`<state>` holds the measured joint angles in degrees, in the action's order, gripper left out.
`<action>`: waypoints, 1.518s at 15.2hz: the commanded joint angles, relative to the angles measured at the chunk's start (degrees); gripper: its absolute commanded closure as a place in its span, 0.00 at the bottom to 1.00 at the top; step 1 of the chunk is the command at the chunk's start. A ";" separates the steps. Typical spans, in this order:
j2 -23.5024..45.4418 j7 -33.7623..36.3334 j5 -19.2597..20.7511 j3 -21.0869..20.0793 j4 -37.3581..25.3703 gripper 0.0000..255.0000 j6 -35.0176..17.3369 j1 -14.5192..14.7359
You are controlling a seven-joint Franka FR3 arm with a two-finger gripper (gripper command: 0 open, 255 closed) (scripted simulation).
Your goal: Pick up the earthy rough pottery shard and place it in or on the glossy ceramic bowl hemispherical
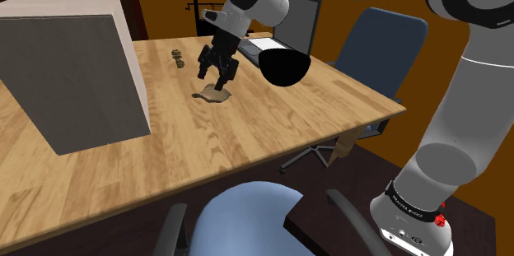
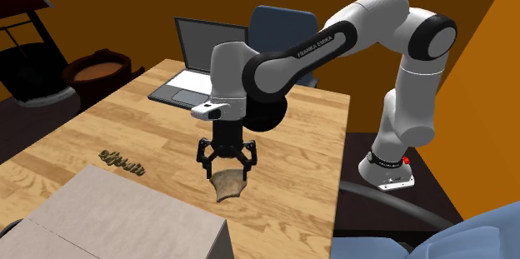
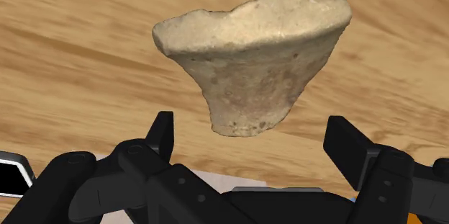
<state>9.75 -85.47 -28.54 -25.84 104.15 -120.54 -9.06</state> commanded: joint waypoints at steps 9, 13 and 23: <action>2.76 -1.32 0.25 -0.80 0.98 0.00 -3.39 1.33; 2.76 -1.31 0.25 -0.79 0.97 0.00 -3.38 1.33; 2.76 -1.32 0.25 -0.80 0.98 1.00 -3.39 1.33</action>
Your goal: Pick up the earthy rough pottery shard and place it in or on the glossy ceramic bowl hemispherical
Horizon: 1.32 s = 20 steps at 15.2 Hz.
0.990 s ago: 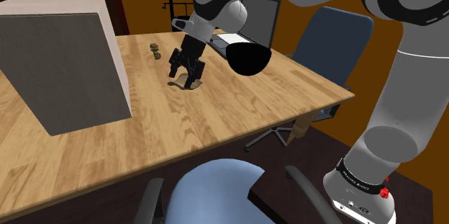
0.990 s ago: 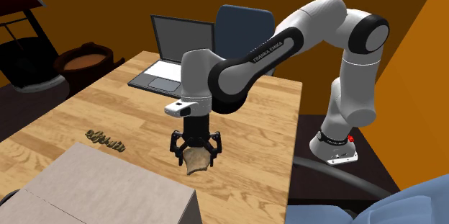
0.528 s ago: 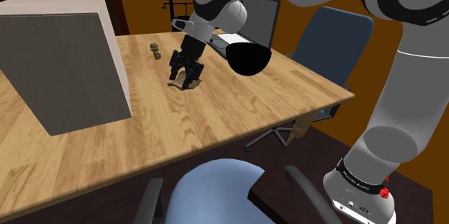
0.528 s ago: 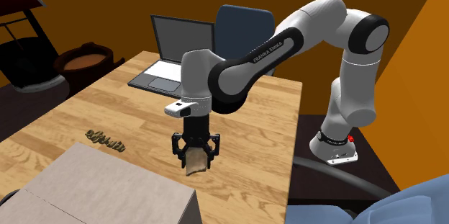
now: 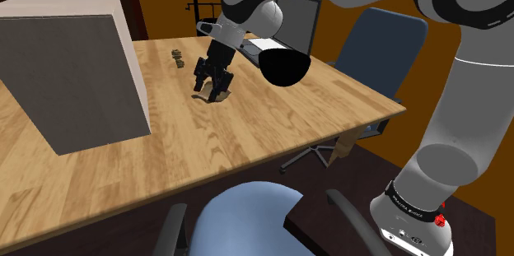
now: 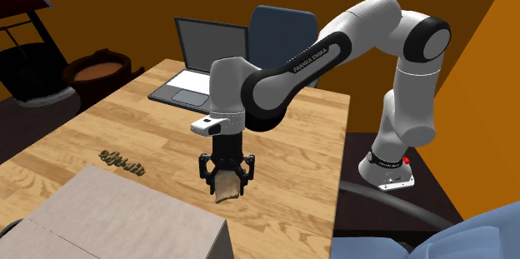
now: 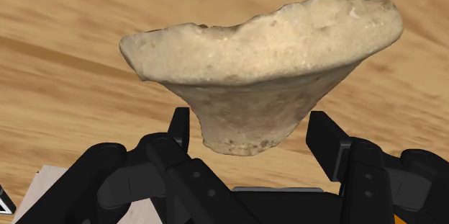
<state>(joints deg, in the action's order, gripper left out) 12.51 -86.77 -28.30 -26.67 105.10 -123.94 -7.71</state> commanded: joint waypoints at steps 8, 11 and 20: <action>-1.73 2.40 0.66 0.15 -3.85 1.00 5.10 -0.32; -2.19 3.33 0.93 0.19 -5.53 1.00 7.03 -0.40; -2.87 6.25 1.87 0.31 -11.34 1.00 12.90 -0.54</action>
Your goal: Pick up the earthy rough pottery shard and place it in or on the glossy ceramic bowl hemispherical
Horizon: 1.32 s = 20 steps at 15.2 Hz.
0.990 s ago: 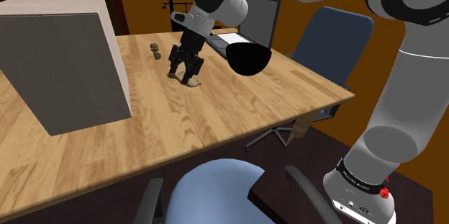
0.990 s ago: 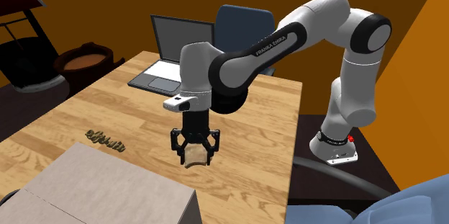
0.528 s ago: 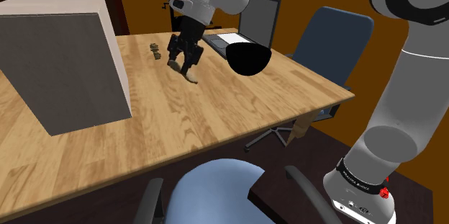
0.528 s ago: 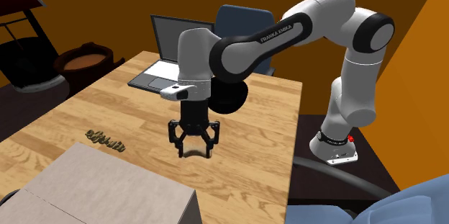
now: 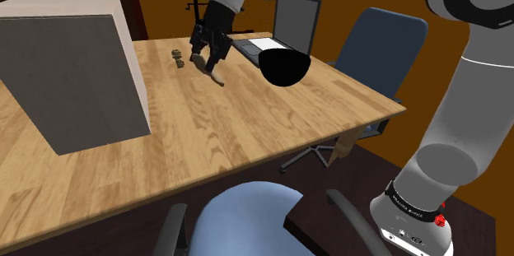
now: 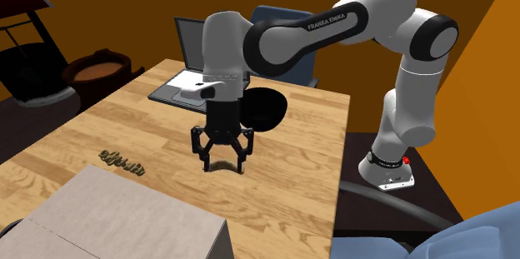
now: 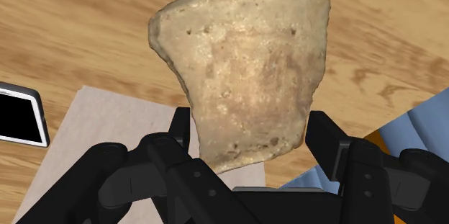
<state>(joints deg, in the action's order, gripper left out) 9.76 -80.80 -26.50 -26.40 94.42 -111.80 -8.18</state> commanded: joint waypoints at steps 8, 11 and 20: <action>0.23 3.07 1.09 0.07 -6.97 1.00 6.12 0.00; 0.61 4.18 1.53 0.06 -9.66 1.00 8.19 0.10; -8.84 -5.72 -3.80 4.20 -0.48 1.00 13.01 -6.69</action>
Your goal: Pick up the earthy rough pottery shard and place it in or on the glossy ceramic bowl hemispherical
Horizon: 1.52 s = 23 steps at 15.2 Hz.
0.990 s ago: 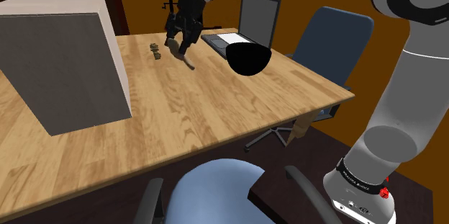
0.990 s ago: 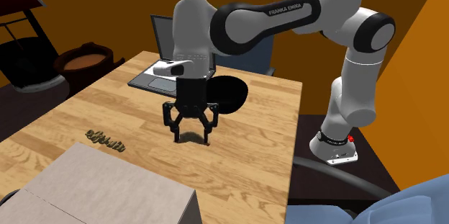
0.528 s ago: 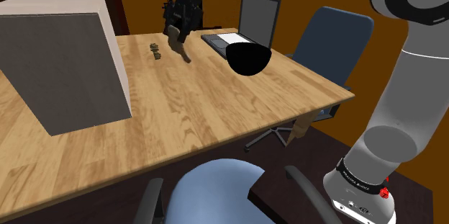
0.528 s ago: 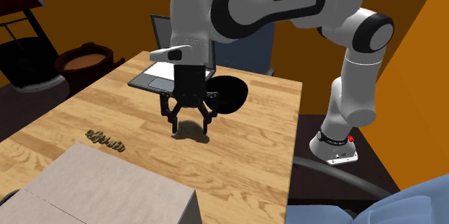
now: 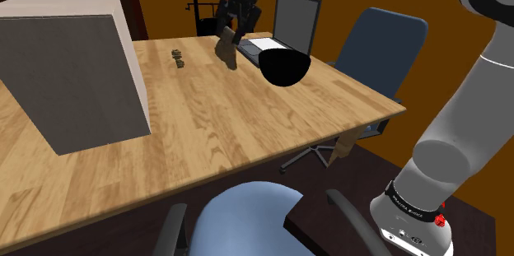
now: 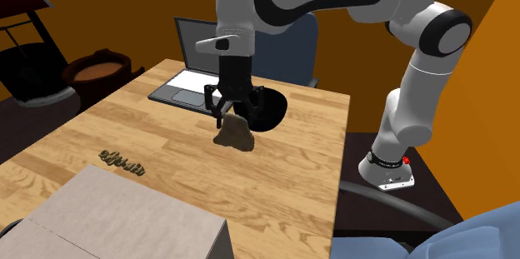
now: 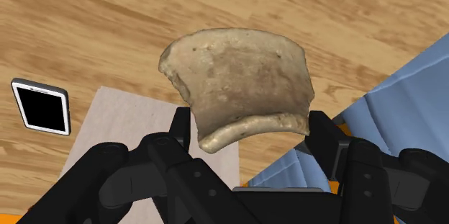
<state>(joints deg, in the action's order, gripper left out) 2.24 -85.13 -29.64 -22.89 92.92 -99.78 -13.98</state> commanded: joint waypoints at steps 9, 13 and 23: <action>-8.68 -13.44 -2.61 8.01 8.28 1.00 7.91 -7.20; -10.15 -18.09 -2.12 11.16 9.59 1.00 10.88 -9.58; -10.65 -21.46 -2.51 10.71 17.46 1.00 4.29 -9.35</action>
<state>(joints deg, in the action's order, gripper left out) -8.36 -106.22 -32.11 -12.18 109.69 -94.92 -23.31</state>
